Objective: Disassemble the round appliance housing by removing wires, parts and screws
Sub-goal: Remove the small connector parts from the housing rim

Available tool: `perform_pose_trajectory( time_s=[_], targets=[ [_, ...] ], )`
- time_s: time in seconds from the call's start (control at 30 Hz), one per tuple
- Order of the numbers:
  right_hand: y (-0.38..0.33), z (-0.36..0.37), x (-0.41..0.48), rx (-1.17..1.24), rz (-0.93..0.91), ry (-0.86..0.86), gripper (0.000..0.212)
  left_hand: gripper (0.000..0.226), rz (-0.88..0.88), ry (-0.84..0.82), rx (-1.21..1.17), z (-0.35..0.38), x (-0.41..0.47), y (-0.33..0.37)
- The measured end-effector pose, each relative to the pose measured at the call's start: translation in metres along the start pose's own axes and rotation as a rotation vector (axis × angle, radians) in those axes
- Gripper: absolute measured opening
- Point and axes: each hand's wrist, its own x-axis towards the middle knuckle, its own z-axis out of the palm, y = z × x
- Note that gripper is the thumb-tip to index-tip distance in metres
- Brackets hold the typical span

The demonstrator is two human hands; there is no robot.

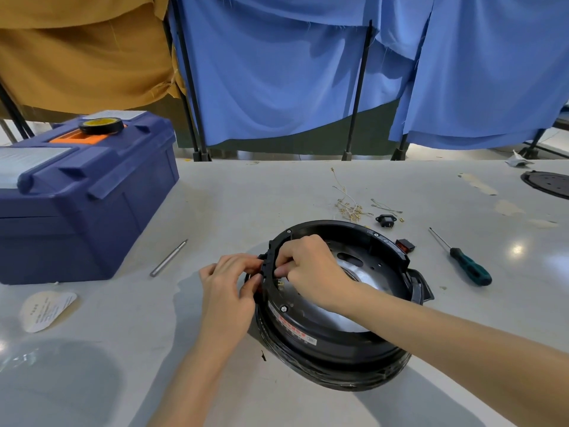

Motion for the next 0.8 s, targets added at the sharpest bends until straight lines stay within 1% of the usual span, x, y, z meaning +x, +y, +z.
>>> perform_pose_trajectory(
  time_s=[0.13, 0.23, 0.4, 0.5, 0.57, 0.63, 0.7, 0.73, 0.8],
  targets=[
    [0.0, 0.0, 0.003, 0.01, 0.006, 0.0, 0.019, 0.03, -0.007, 0.003, 0.004, 0.0, 0.001, 0.001],
    [-0.001, 0.0, 0.004, 0.051, 0.018, -0.007, 0.017, 0.028, -0.02, 0.004, 0.003, 0.001, 0.0, 0.002],
    [0.002, -0.001, 0.002, 0.208, 0.071, -0.037, 0.018, 0.027, -0.037, -0.024, 0.002, -0.001, 0.0, 0.001],
    [0.004, -0.003, 0.003, 0.309, 0.105, -0.055, 0.012, 0.024, -0.03, -0.023, 0.004, -0.001, -0.001, -0.002],
    [0.005, -0.004, 0.004, 0.328, 0.118, -0.068, 0.011, 0.023, -0.04, -0.009, -0.001, 0.0, -0.001, -0.003],
    [0.007, -0.007, 0.005, 0.326, 0.126, -0.066, 0.01, 0.027, -0.084, 0.009, -0.026, 0.0, 0.0, -0.002],
    [0.008, -0.011, 0.006, 0.309, 0.148, -0.061, 0.007, 0.037, -0.171, 0.025, -0.087, -0.001, 0.002, -0.001],
    [0.009, -0.012, 0.007, 0.281, 0.156, -0.043, 0.009, 0.041, -0.217, 0.03, -0.13, -0.003, 0.003, -0.002],
    [0.01, -0.016, 0.009, 0.202, 0.156, 0.045, 0.012, 0.044, -0.273, 0.073, -0.212, -0.007, 0.006, -0.002]
  ],
)
